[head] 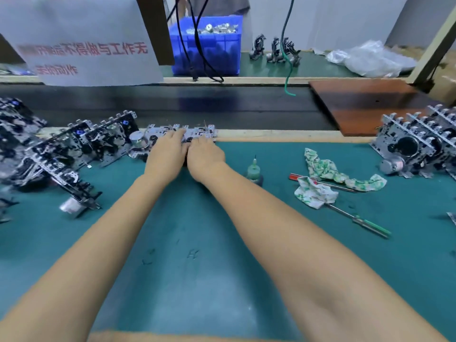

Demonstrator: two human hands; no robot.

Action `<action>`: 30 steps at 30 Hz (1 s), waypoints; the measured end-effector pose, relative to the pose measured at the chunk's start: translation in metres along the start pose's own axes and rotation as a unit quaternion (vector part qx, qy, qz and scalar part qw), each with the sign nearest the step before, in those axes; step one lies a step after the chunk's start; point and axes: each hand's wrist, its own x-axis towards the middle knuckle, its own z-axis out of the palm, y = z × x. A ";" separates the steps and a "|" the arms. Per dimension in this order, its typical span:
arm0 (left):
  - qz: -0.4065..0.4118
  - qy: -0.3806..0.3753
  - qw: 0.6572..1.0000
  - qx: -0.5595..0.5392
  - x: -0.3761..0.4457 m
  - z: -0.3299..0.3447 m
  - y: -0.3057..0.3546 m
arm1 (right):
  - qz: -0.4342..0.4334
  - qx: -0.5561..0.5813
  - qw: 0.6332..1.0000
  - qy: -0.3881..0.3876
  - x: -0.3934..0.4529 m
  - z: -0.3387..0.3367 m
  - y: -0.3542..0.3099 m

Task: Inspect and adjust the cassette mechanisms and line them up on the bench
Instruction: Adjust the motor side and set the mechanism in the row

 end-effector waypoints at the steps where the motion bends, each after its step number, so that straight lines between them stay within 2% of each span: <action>1: -0.001 0.004 1.000 0.008 0.002 0.000 -0.001 | -0.007 0.002 1.000 0.004 0.000 0.001 -0.001; 7: 0.028 -0.018 0.998 0.045 -0.005 -0.011 -0.002 | -0.022 -0.008 1.000 0.003 -0.005 -0.011 -0.002; 12: 0.087 -0.008 0.996 0.025 -0.053 -0.031 0.004 | -0.055 -0.009 0.998 0.002 -0.041 -0.022 -0.004; 18: 0.113 -0.007 0.993 -0.038 -0.141 -0.053 0.003 | -0.143 0.039 0.989 -0.022 -0.123 -0.015 0.006; 24: 0.148 -0.064 0.974 -0.159 -0.201 -0.058 0.005 | -0.207 0.061 0.976 -0.015 -0.195 0.004 0.020; 30: 0.259 -0.117 0.943 -0.175 -0.198 -0.040 0.040 | -0.162 0.081 0.983 0.012 -0.230 -0.001 0.068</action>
